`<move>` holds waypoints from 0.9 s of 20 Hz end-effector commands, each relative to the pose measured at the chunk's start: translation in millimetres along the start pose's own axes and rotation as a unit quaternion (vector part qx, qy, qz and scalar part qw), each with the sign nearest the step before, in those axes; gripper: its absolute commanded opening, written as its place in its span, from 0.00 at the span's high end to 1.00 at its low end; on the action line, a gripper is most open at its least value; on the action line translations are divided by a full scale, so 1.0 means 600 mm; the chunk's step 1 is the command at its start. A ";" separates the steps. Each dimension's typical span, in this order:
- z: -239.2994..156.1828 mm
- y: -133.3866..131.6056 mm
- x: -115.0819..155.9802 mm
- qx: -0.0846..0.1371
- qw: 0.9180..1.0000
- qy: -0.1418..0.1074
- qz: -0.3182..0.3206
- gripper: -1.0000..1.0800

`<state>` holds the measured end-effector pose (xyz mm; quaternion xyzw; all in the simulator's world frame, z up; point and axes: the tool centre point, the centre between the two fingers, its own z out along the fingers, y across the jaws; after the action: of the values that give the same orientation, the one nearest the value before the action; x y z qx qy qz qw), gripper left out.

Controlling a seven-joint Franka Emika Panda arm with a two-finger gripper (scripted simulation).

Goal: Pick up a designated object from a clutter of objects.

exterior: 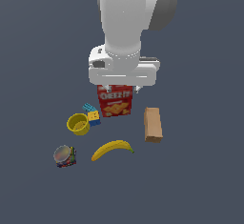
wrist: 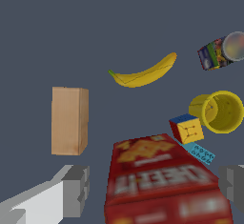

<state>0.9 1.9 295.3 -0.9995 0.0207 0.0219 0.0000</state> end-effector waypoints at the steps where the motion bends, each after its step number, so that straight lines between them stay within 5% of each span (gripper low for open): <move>1: 0.008 0.001 0.008 0.001 1.000 0.000 0.018 0.04; 10: 0.055 0.007 0.051 0.008 0.993 0.002 0.119 0.04; 18: 0.115 0.017 0.095 0.013 0.972 0.003 0.234 0.04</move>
<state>50.0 -9.0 231.3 -0.9724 0.2326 0.0182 0.0075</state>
